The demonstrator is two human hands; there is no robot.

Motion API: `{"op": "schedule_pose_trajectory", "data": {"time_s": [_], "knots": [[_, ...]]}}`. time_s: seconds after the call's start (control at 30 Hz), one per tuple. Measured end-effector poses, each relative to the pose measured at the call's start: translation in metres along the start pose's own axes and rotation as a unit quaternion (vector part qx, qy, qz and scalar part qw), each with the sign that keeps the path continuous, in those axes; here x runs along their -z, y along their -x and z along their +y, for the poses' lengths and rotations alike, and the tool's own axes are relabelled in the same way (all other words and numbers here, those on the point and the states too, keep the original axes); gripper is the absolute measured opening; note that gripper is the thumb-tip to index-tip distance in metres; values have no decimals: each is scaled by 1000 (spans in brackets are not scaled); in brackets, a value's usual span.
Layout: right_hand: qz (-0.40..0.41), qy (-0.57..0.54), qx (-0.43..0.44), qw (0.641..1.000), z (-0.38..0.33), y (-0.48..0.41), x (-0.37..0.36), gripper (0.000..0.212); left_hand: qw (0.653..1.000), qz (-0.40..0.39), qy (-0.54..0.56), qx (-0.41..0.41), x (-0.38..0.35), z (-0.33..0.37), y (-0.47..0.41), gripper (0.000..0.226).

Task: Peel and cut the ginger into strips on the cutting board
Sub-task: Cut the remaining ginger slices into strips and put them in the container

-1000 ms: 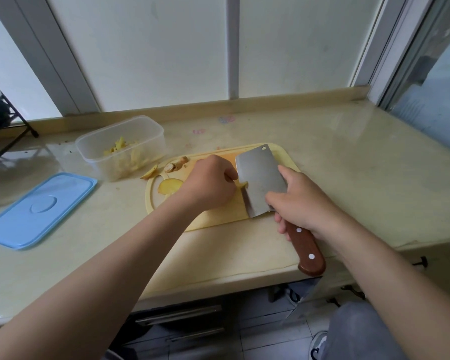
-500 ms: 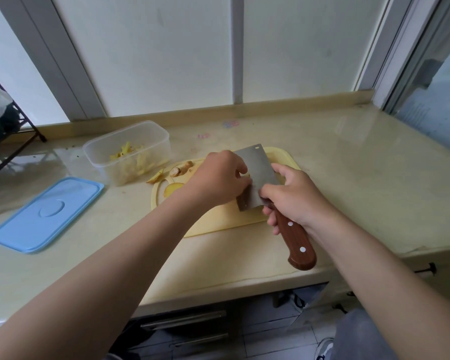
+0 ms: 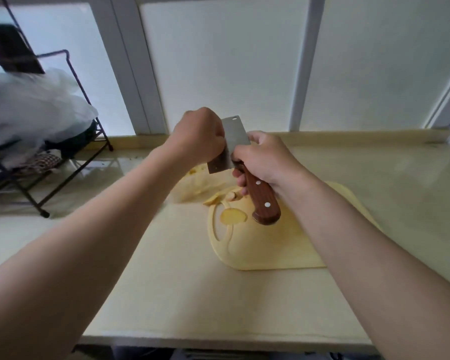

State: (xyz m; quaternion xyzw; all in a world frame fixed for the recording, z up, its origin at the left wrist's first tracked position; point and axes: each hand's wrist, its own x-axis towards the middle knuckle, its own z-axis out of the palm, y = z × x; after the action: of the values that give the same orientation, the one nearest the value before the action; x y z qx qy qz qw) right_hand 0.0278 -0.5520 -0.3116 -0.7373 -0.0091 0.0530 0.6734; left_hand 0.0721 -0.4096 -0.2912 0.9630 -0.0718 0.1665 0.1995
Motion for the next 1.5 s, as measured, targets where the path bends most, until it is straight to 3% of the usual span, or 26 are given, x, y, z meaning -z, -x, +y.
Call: {"op": "schedule_pose_trajectory", "data": {"time_s": [0.17,0.37,0.47,0.57,0.7,0.77,0.83,1.1,1.23,1.3,1.4,1.5], "knots": [[-24,8,-14,1000,-5,-19,-34,24,998,19,-12,56,3,-50,-15,20],[-23,35,-36,998,5,-19,-17,29,988,-57,-95,112,-13,-87,-14,20],[-7,49,-28,998,7,-14,2,31,993,-70,-63,68,-10,-85,-8,25],[15,57,-23,998,11,-7,23,32,994,-91,-44,-49,-11,-57,18,27],[49,60,-27,997,19,5,48,32,958,-228,-60,-164,-33,-25,60,29],[58,60,-30,996,23,14,58,25,943,-272,-99,-163,-48,-20,68,32],[66,59,-33,996,27,22,69,26,945,-264,-125,-150,-57,-15,70,34],[108,58,-35,992,43,48,118,50,954,-261,-115,-97,-62,-5,67,38],[121,69,-43,989,51,62,142,50,962,-268,-29,-44,-60,13,67,24],[124,92,-47,987,56,68,152,53,959,-256,115,40,-64,29,68,13],[125,128,-54,982,65,75,167,55,889,-254,345,162,-79,64,75,15],[125,177,-60,974,70,82,181,49,825,-269,452,206,-102,97,82,15]]}}
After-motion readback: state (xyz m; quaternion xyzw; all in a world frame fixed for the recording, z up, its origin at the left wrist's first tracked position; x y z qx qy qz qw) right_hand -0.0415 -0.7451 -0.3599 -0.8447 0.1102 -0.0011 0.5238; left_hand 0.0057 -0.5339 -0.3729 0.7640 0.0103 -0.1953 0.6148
